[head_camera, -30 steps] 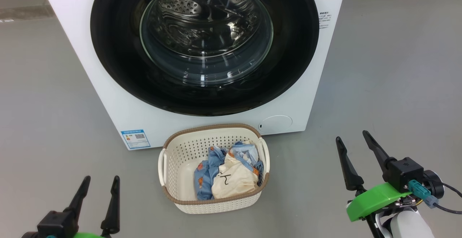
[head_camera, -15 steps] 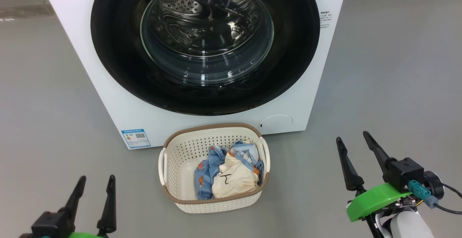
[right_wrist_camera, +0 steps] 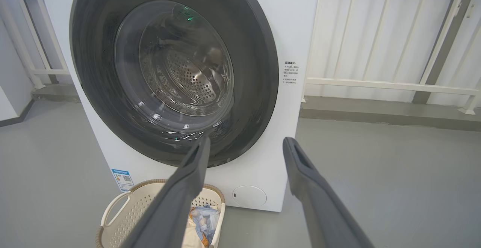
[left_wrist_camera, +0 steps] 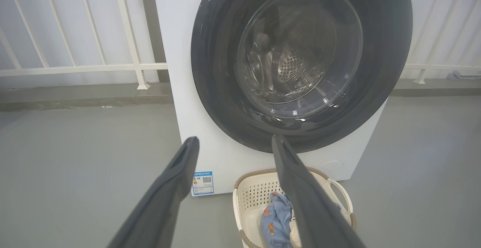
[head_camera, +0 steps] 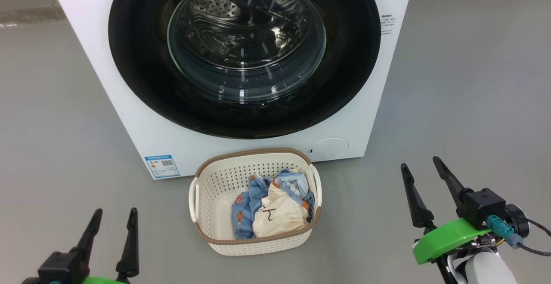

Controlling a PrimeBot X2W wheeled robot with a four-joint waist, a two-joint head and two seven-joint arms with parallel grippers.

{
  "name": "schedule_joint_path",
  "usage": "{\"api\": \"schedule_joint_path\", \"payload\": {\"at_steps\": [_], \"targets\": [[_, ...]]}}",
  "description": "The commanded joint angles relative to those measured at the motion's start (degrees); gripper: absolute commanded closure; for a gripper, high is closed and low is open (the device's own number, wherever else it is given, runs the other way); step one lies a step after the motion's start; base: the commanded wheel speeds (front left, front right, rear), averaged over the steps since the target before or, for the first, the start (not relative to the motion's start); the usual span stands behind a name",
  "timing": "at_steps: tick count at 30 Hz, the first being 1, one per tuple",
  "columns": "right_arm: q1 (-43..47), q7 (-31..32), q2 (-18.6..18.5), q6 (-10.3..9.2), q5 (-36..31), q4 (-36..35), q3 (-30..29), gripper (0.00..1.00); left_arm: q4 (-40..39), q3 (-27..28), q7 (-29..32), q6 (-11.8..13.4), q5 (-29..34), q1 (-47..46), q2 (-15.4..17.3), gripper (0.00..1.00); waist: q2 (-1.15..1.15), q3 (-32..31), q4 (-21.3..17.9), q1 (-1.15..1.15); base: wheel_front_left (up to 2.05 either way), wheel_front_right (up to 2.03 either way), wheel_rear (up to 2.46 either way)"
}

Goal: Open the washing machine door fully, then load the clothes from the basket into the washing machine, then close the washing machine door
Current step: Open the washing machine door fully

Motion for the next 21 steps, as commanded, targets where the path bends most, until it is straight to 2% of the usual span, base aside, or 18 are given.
{"api": "schedule_joint_path", "payload": {"at_steps": [1,9,21], "targets": [[-1.26,-0.69,0.25,-0.06,-0.39,-1.62,1.01,0.00,-1.49,1.76,-0.37,-0.18,0.47,-1.75,0.84,0.00,0.00,-0.05,0.02,0.00,0.25,0.25,-0.50],[-0.79,-0.69,0.26,-0.06,-0.47,-1.96,0.64,0.00,-0.88,2.14,-0.37,-0.38,0.47,-2.02,0.83,0.00,0.00,-0.08,0.12,0.00,0.61,0.61,-1.21],[-0.19,-0.69,0.19,-0.06,-0.06,-2.13,-0.14,0.00,-1.05,3.02,-0.37,-0.56,-0.35,-2.60,0.85,0.00,0.00,0.40,0.20,0.00,1.18,1.18,-2.36]]}}
